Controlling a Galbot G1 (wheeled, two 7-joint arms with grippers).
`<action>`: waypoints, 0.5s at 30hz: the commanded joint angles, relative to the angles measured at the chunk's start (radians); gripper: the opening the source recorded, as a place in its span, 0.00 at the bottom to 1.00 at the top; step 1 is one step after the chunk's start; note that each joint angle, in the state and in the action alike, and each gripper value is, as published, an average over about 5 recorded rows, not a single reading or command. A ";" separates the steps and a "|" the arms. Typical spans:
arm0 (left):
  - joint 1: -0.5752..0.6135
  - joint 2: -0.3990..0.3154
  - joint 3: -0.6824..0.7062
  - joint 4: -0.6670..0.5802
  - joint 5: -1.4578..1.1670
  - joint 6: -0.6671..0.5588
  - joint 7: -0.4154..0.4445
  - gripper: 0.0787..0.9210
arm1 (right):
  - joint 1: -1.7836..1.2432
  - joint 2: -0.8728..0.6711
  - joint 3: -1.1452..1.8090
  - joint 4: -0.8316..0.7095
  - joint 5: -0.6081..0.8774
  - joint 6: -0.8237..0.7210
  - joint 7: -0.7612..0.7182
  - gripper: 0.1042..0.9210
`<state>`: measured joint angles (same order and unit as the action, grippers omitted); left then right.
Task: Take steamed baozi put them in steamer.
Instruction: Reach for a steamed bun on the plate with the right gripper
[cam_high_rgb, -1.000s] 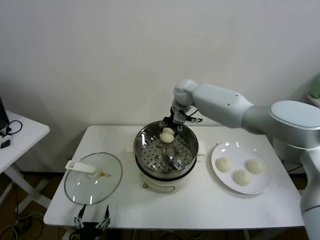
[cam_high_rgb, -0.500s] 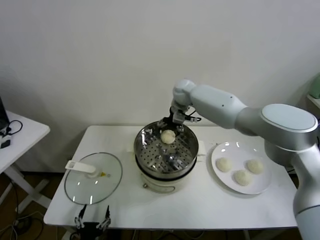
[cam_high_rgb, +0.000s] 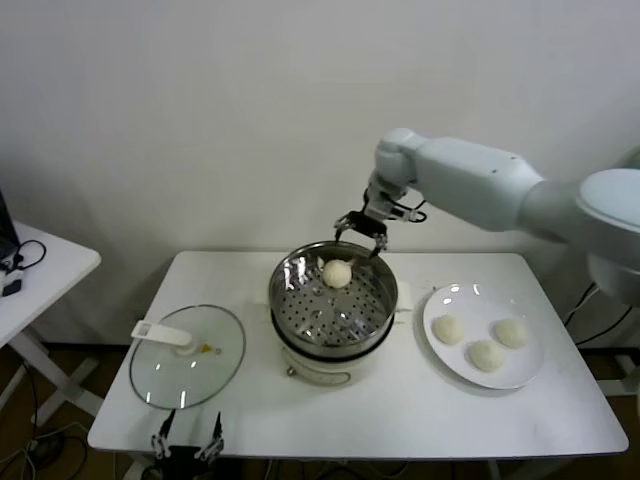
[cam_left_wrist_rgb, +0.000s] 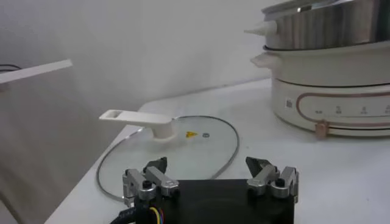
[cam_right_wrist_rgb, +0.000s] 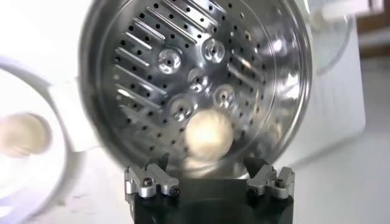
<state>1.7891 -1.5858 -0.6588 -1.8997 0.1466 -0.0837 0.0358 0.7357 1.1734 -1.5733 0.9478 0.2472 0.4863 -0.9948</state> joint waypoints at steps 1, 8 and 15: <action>0.003 0.004 -0.001 -0.001 0.003 0.001 0.001 0.88 | 0.156 -0.194 -0.234 0.136 0.269 -0.328 -0.013 0.88; 0.001 0.004 -0.001 0.001 0.002 0.000 0.000 0.88 | 0.103 -0.371 -0.271 0.256 0.236 -0.505 0.047 0.88; -0.005 0.002 -0.003 0.007 0.002 0.004 0.002 0.88 | -0.089 -0.475 -0.127 0.326 0.153 -0.680 0.141 0.88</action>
<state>1.7838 -1.5837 -0.6617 -1.8961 0.1485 -0.0814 0.0377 0.7348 0.8491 -1.7179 1.1729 0.3882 0.0308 -0.9150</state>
